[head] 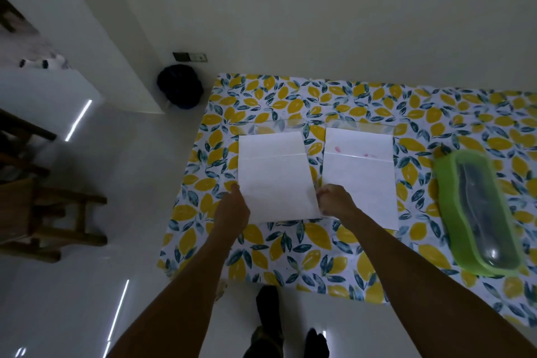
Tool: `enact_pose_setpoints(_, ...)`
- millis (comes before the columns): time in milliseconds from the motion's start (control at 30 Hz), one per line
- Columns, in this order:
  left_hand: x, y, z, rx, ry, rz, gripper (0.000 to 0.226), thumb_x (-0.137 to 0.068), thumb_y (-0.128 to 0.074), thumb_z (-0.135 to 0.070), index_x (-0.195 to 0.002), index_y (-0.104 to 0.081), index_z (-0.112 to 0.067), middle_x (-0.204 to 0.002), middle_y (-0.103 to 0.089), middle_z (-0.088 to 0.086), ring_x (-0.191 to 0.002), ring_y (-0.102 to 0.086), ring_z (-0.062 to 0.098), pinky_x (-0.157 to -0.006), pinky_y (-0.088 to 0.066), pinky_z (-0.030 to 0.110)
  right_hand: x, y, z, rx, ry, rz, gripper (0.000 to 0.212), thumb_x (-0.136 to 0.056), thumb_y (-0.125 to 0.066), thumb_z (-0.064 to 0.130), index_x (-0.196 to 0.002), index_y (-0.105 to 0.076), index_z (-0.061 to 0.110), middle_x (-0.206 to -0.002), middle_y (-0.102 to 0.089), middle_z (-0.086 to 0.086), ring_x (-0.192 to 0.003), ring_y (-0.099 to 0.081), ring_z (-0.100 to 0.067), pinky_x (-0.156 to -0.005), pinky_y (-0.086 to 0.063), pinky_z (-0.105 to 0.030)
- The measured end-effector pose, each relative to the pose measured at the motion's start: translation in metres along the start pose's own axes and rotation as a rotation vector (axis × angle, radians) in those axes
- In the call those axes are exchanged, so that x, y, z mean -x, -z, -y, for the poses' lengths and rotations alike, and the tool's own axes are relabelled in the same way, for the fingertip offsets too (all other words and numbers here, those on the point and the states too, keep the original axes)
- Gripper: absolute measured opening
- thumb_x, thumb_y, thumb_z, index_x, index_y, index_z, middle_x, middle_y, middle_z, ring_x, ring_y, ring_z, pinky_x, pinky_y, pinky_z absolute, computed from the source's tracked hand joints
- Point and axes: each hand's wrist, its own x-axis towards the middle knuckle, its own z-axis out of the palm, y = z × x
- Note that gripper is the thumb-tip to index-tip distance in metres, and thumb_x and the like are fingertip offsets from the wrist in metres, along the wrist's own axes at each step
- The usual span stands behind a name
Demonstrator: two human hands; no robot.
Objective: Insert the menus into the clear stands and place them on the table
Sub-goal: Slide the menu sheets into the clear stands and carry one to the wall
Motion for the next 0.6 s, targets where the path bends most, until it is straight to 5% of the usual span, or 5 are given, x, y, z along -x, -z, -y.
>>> enact_pose_setpoints(100,0.012,0.013,0.001,0.019,-0.096,-0.032,0.04,-0.09,-0.043,0.002,-0.129,-0.044,-0.005,-0.114,-0.059,0.024,-0.102,-0.059,0.041,-0.078,-0.045,0.042,0.021,0.015,-0.002,-0.069,0.091,-0.037,0.018,-0.081,-0.053,0.019,-0.091,-0.068,0.023,-0.108,-0.072,-0.011,-0.099,-0.067,-0.035,-0.089,-0.056,-0.05)
enact_pose_setpoints(233,0.04,0.031,0.006,0.047,-0.243,-0.096,0.048,-0.081,-0.049,0.016,-0.125,-0.057,0.0,-0.111,-0.063,0.025,-0.103,-0.06,0.041,-0.084,-0.047,0.041,0.062,0.044,-0.002,-0.089,0.229,-0.017,0.025,-0.076,-0.065,0.013,-0.1,-0.068,0.017,-0.1,-0.074,-0.005,-0.09,-0.07,-0.03,-0.078,-0.058,-0.043)
enact_pose_setpoints(467,0.095,0.048,0.009,0.157,-0.276,-0.173,0.031,-0.099,-0.043,-0.004,-0.12,-0.066,-0.001,-0.118,-0.065,0.022,-0.097,-0.065,0.033,-0.086,-0.054,0.041,0.105,0.065,-0.013,-0.046,0.405,-0.014,0.017,-0.085,-0.07,0.021,-0.102,-0.072,0.021,-0.1,-0.074,0.004,-0.093,-0.068,-0.017,-0.076,-0.057,-0.034)
enact_pose_setpoints(600,0.111,0.063,0.009,0.167,-0.303,-0.256,0.026,-0.096,-0.054,-0.006,-0.117,-0.068,-0.003,-0.115,-0.068,0.018,-0.099,-0.066,0.03,-0.08,-0.047,0.028,0.118,0.07,-0.01,-0.012,0.53,-0.049,0.016,-0.086,-0.073,0.023,-0.101,-0.073,0.018,-0.095,-0.07,0.005,-0.089,-0.065,-0.015,-0.071,-0.049,-0.026)
